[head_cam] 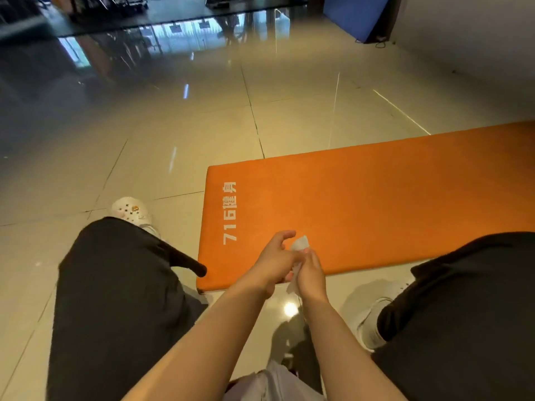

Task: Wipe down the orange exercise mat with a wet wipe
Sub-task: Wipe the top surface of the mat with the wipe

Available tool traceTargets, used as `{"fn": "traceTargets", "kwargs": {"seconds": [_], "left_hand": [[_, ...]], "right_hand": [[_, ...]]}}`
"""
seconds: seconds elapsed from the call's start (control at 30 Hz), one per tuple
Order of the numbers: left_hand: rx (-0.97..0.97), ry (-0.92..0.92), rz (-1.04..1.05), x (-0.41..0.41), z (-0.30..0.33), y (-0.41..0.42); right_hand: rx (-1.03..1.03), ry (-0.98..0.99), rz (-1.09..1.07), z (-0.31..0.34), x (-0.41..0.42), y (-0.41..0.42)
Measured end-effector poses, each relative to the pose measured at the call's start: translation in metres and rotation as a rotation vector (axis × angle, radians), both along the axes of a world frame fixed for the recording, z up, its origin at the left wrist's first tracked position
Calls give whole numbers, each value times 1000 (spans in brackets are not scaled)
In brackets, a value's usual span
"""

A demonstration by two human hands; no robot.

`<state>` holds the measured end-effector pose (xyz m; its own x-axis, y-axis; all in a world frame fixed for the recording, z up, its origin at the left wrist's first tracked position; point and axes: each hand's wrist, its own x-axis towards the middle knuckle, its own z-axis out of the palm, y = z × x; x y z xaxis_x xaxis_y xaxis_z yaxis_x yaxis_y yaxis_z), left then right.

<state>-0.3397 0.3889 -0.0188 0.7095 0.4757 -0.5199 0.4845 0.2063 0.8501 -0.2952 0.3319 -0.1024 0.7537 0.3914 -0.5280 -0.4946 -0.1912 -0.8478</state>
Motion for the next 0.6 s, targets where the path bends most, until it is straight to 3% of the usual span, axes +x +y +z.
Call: {"fn": "traceTargets", "kwargs": {"seconds": [0.13,0.27,0.33,0.5,0.6], "left_hand": [[-93,116,12,6,-38,19],[-254,87,44,16,-85,43],[-310,26,88,27,-98,54],[-430,-210,159,66,-118,88],[-468,-203,259,64,-151,113]], "right_hand": [[-127,173,-32,-41,2,15],[-211,133,-52,-72,25,29],[-230,20,-65,-79,40,35],[-353,-574,-52,-92,102,58],[-523,-717,205,-131,120,88]]}}
